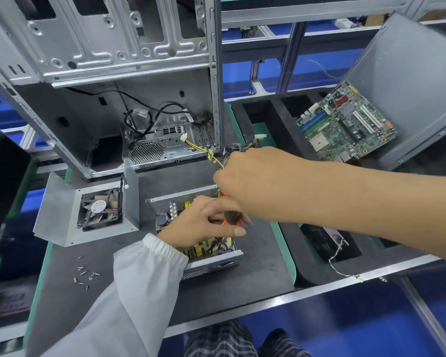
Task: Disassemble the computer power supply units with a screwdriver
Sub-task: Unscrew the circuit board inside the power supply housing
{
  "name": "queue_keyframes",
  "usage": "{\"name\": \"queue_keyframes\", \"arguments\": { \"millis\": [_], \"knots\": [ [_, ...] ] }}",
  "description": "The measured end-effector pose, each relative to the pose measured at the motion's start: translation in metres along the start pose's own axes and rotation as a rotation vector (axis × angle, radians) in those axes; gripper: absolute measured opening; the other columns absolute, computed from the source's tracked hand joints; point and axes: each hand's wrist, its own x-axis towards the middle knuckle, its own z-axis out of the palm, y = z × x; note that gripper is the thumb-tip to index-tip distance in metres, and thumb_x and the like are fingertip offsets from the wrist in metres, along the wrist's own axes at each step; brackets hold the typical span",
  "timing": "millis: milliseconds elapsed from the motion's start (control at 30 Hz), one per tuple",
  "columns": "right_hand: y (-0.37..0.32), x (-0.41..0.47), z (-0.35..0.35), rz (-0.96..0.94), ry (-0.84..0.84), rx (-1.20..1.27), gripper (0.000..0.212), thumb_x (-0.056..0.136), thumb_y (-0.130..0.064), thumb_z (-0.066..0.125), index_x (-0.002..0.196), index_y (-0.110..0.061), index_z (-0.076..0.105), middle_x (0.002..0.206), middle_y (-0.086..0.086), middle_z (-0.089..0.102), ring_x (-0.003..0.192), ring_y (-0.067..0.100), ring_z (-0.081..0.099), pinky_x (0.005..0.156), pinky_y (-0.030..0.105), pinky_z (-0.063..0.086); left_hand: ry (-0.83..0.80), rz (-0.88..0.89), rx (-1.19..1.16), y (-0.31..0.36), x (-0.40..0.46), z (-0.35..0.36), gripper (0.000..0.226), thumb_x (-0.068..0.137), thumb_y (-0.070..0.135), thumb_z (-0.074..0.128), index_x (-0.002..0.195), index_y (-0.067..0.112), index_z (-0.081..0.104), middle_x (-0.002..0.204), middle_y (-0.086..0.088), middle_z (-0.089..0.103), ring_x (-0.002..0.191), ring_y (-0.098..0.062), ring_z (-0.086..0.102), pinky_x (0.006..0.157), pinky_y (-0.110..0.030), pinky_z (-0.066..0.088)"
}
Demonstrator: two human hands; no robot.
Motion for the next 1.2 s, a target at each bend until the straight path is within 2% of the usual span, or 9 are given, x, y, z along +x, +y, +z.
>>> {"name": "queue_keyframes", "arguments": {
  "millis": [100, 200, 300, 400, 567, 800, 900, 1067, 1200],
  "knots": [
    [0.004, -0.005, 0.004, -0.095, -0.094, 0.130, 0.017, 0.095, -0.020, 0.050, 0.110, -0.023, 0.044, 0.094, 0.002, 0.037, 0.091, 0.026, 0.050, 0.068, 0.035, 0.043, 0.098, -0.033, -0.055, -0.008, 0.002, 0.001, 0.037, 0.078, 0.004, 0.076, 0.078, 0.041, 0.073, 0.059, -0.008, 0.046, 0.056, -0.038, 0.029, 0.060, -0.032, 0.022],
    [0.014, -0.009, 0.002, -0.154, -0.141, 0.343, 0.037, 0.087, -0.027, 0.061, 0.119, -0.030, 0.042, 0.121, -0.001, 0.036, 0.097, 0.023, 0.048, 0.079, 0.043, 0.048, 0.133, -0.048, -0.059, -0.007, 0.000, 0.003, 0.039, 0.076, 0.001, 0.075, 0.077, 0.040, 0.073, 0.063, 0.010, 0.062, 0.064, -0.022, 0.046, 0.069, -0.029, 0.042],
    [0.007, -0.008, 0.007, 0.009, -0.027, 0.216, 0.057, 0.080, -0.069, 0.053, 0.109, -0.022, 0.041, 0.089, 0.002, 0.044, 0.072, 0.024, 0.049, 0.061, 0.035, 0.044, 0.028, -0.056, -0.010, 0.000, 0.000, 0.002, 0.054, 0.082, -0.008, 0.069, 0.071, 0.045, 0.069, 0.055, 0.024, 0.054, 0.052, 0.006, 0.042, 0.059, -0.006, 0.039],
    [-0.001, -0.003, 0.011, 0.061, 0.087, 0.037, 0.040, 0.094, -0.057, 0.044, 0.094, -0.017, 0.043, 0.069, 0.001, 0.030, 0.067, 0.027, 0.049, 0.047, 0.031, 0.033, 0.030, -0.059, 0.027, -0.004, 0.001, 0.000, 0.044, 0.083, 0.000, 0.072, 0.069, 0.041, 0.072, 0.054, 0.018, 0.053, 0.051, -0.009, 0.038, 0.056, -0.019, 0.029],
    [0.013, -0.010, 0.010, -0.141, -0.143, 0.398, 0.042, 0.085, -0.032, 0.065, 0.120, -0.033, 0.041, 0.118, 0.000, 0.034, 0.085, 0.017, 0.048, 0.076, 0.037, 0.047, 0.128, -0.049, 0.020, -0.011, 0.001, 0.001, 0.015, 0.073, 0.024, 0.078, 0.071, 0.020, 0.064, 0.060, -0.004, 0.021, 0.059, -0.026, 0.018, 0.059, -0.029, 0.023],
    [0.008, -0.003, 0.022, 0.006, 0.110, 0.350, 0.023, 0.089, -0.041, 0.059, 0.088, -0.018, 0.058, 0.074, -0.003, 0.048, 0.084, 0.023, 0.058, 0.069, 0.037, 0.051, 0.113, -0.080, -0.054, -0.011, -0.004, -0.002, 0.013, 0.072, 0.023, 0.076, 0.084, 0.026, 0.072, 0.066, -0.019, 0.043, 0.059, -0.032, 0.032, 0.057, -0.025, 0.034],
    [0.019, -0.010, 0.017, 0.048, 0.171, 0.409, 0.019, 0.088, -0.039, 0.061, 0.078, -0.023, 0.055, 0.064, -0.009, 0.044, 0.064, 0.005, 0.047, 0.055, 0.026, 0.042, 0.178, -0.118, -0.155, -0.014, -0.007, -0.009, 0.029, 0.076, 0.012, 0.056, 0.104, 0.005, 0.059, 0.065, -0.018, 0.032, 0.050, -0.026, 0.022, 0.048, -0.019, 0.024],
    [0.034, -0.028, 0.007, 0.072, 0.214, 0.463, 0.021, 0.089, -0.037, 0.062, 0.076, -0.022, 0.054, 0.052, -0.007, 0.047, 0.064, -0.040, 0.030, 0.054, 0.010, 0.040, 0.335, -0.181, -0.167, -0.013, -0.004, -0.007, 0.014, 0.083, 0.021, 0.047, 0.083, 0.014, 0.059, 0.059, 0.002, 0.027, 0.050, -0.011, 0.017, 0.041, -0.016, 0.019],
    [0.046, -0.035, 0.000, 0.172, 0.181, 0.558, 0.019, 0.088, -0.034, 0.060, 0.077, -0.018, 0.061, 0.051, -0.012, 0.059, 0.043, -0.017, 0.051, 0.060, 0.008, 0.045, 0.415, -0.285, -0.002, -0.011, 0.005, -0.005, 0.044, 0.102, 0.035, 0.042, 0.075, 0.010, 0.066, 0.054, 0.003, 0.035, 0.046, -0.009, 0.027, 0.040, -0.016, 0.024]
  ]
}}
